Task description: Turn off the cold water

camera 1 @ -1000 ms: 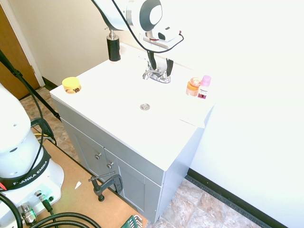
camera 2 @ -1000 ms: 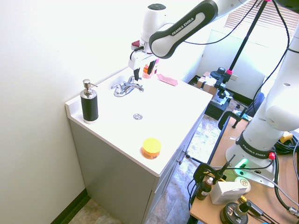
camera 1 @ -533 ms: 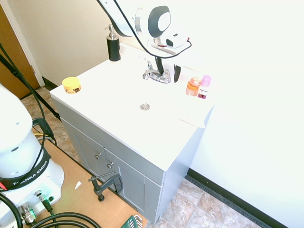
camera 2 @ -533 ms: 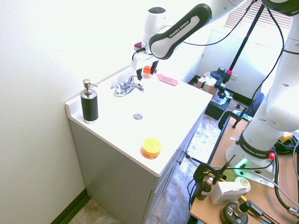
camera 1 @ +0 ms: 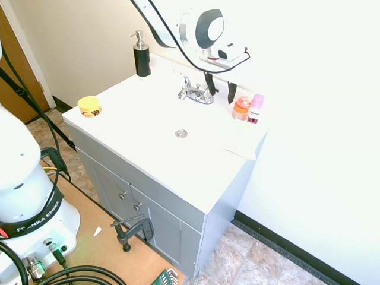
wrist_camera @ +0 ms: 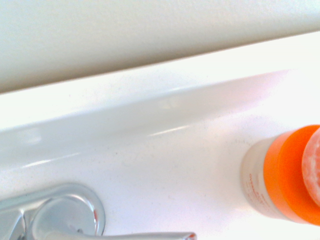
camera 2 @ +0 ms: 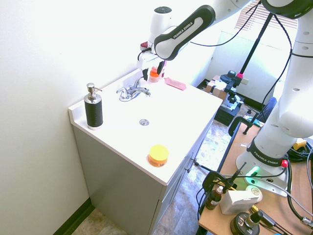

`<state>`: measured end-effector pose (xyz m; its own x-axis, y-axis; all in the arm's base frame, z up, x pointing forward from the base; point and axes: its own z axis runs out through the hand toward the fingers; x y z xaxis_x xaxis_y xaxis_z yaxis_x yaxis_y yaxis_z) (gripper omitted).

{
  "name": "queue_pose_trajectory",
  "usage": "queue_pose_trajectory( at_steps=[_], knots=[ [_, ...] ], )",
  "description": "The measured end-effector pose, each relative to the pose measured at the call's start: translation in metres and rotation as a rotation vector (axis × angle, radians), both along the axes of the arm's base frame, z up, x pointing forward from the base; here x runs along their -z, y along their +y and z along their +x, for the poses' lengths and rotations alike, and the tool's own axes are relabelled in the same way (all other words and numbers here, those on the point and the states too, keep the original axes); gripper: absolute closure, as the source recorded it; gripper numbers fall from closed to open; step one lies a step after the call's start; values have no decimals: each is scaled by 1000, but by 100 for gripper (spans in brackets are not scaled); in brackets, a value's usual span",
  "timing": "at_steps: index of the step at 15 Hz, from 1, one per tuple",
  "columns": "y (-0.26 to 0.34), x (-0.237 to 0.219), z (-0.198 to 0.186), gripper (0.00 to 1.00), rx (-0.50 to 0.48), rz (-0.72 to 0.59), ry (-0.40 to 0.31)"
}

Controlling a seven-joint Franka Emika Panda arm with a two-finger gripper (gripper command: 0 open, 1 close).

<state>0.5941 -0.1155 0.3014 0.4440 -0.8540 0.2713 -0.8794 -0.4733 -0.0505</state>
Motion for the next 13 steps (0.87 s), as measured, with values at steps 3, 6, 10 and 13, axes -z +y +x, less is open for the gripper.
queue_pose_trajectory(
  at_steps=[3, 6, 10, 13],
  knots=[
    [-1, -1, 4, 0, 3, -3, 4],
    [-1, -2, 3, 0, 0, 7, 5],
    [27, -22, -34, 0, -51, 84, 10],
    [63, -51, -80, 0, -88, 150, 26]
  ],
)
